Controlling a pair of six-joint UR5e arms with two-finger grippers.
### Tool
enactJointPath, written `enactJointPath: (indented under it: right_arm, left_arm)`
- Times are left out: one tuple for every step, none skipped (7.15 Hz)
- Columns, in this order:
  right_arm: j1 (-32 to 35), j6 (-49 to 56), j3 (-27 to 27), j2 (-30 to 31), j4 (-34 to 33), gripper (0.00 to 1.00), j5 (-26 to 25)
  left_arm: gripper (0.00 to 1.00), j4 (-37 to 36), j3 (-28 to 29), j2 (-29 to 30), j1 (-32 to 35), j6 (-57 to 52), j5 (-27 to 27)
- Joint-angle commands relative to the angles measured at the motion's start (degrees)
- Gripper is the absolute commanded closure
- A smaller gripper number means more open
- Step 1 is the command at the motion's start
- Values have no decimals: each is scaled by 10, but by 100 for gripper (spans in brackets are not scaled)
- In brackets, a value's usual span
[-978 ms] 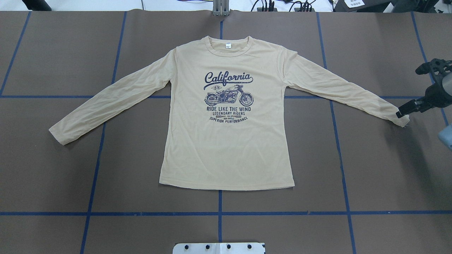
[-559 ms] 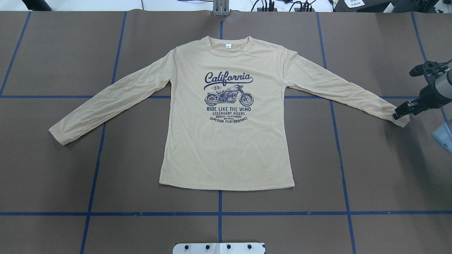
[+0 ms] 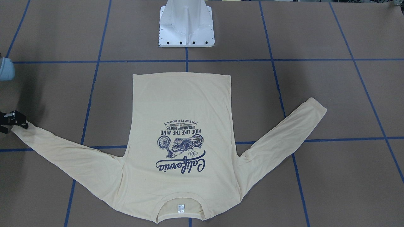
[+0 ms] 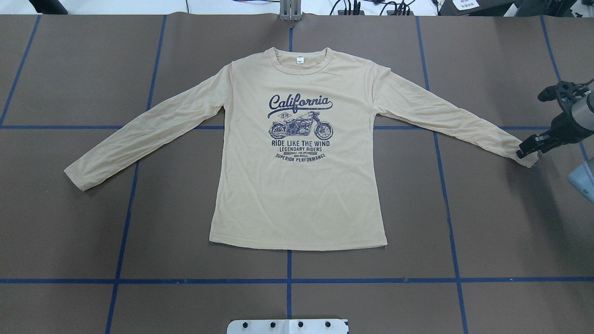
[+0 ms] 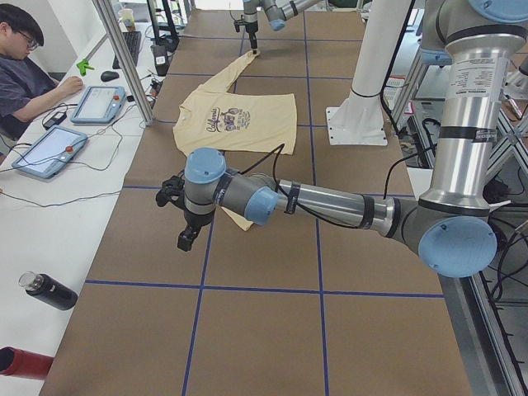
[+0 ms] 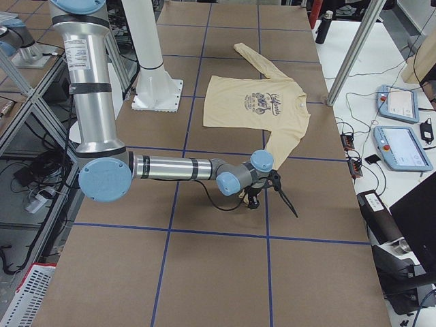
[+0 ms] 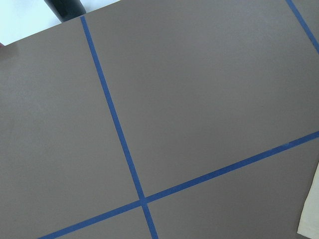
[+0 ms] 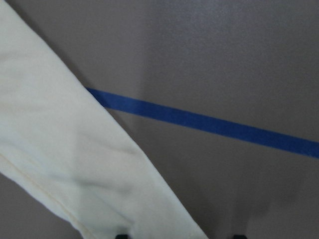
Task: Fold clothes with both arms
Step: 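Move the right gripper to the nearest sleeve cuff and grasp it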
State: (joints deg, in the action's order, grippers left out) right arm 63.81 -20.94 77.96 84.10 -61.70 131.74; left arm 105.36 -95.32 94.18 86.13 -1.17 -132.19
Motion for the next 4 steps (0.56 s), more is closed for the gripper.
enactJointPath:
  right_arm:
    - [0,-2,0,2,-2,26,0]
    - [0,-5,0,1,-2,31,0]
    - [0,-5,0,1,-2,44,0]
    - [-1,-6,1,2,-2,62,0]
  left_arm:
    - [0,-1,0,2,0,0,0]
    - [0,-1,0,2,0,0,1]
    - [0,-1,0,2,0,0,1]
    - [0,-1,0,2,0,0,1]
